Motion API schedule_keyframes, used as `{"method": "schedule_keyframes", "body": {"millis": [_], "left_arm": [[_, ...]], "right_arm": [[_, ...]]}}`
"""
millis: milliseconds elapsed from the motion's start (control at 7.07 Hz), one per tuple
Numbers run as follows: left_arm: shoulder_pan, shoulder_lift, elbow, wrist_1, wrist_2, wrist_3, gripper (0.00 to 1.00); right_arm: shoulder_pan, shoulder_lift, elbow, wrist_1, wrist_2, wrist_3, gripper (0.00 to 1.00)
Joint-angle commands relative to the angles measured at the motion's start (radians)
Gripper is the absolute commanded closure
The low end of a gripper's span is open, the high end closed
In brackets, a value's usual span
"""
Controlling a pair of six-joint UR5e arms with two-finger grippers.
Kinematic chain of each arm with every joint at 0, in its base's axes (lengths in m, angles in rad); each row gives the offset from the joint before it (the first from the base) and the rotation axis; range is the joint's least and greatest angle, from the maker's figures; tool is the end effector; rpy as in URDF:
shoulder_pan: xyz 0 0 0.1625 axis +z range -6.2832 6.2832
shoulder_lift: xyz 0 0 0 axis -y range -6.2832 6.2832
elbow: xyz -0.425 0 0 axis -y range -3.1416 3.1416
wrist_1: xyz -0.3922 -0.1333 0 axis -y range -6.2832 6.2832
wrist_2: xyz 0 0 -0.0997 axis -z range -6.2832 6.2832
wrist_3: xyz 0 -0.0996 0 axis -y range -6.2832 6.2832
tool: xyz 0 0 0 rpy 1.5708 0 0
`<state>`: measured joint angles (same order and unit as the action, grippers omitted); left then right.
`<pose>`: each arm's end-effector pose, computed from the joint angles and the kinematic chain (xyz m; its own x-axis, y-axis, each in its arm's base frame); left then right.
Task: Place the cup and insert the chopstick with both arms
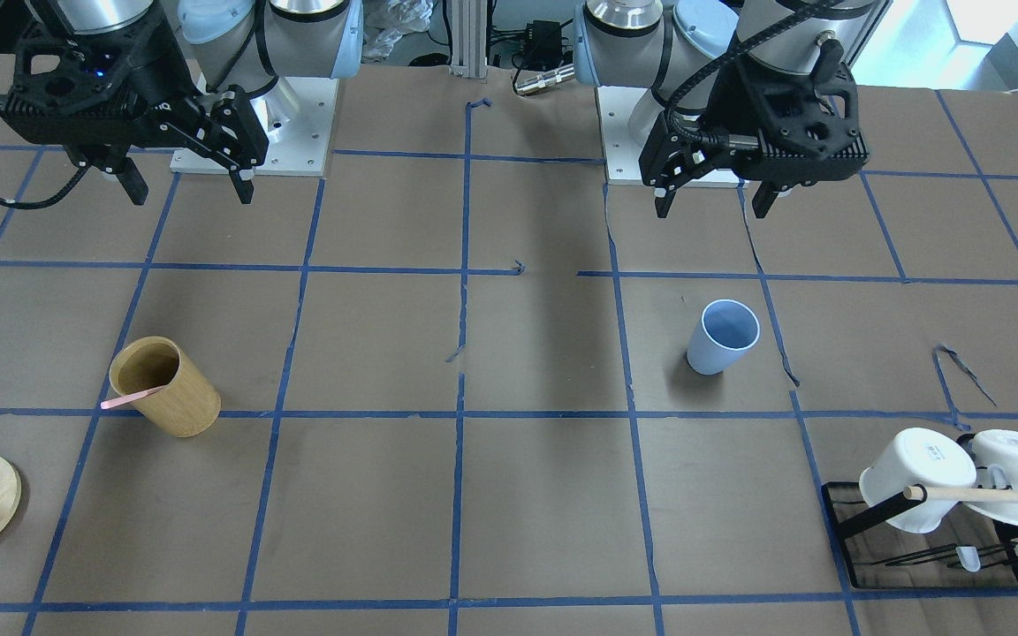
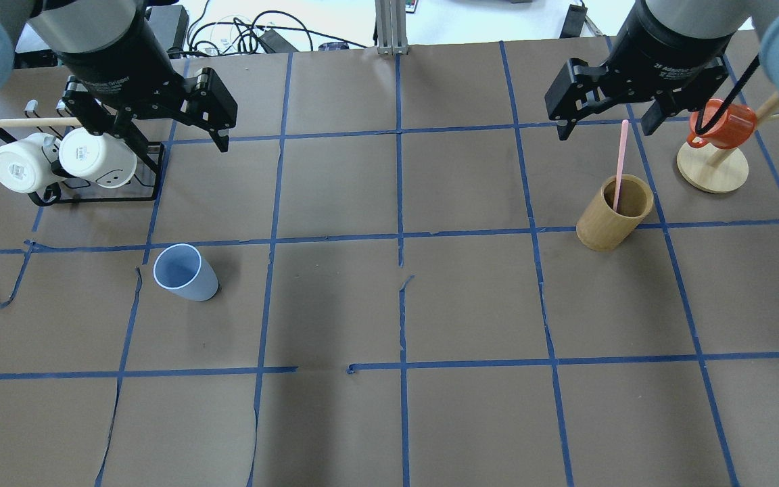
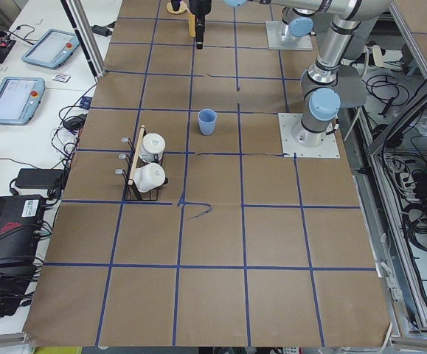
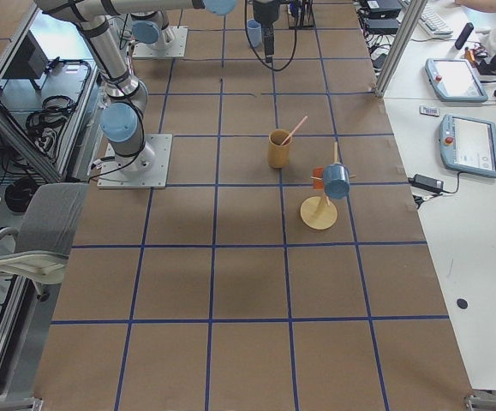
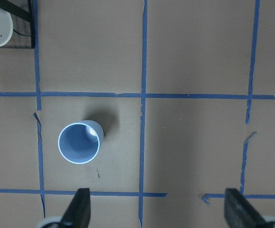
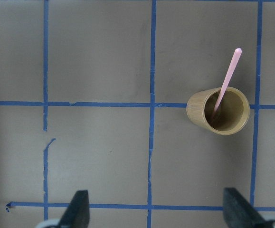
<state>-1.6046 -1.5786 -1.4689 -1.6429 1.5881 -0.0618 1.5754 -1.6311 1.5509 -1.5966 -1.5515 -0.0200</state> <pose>-0.1483 -0.4909 0.5270 -0.9995 -0.0284 -0.0159 -0.0280 0.9993 -0.0230 0.1374 -0.4744 0.5297 -0.9995 -0.0265 -0.0171 -0.0246 0.9940 -0.1062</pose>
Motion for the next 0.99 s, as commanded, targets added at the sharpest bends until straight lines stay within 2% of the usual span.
{"method": "schedule_keyframes", "body": {"millis": [0,849], "left_arm": [[0.0,0.0,-0.001,0.0,0.001,-0.001,0.0],[0.018,-0.003,-0.007,0.003,0.001,0.002,0.0]], "right_arm": [[0.0,0.003,0.0,0.0,0.001,0.0,0.0],[0.0,0.004,0.0,0.0,0.001,0.0,0.0]]}}
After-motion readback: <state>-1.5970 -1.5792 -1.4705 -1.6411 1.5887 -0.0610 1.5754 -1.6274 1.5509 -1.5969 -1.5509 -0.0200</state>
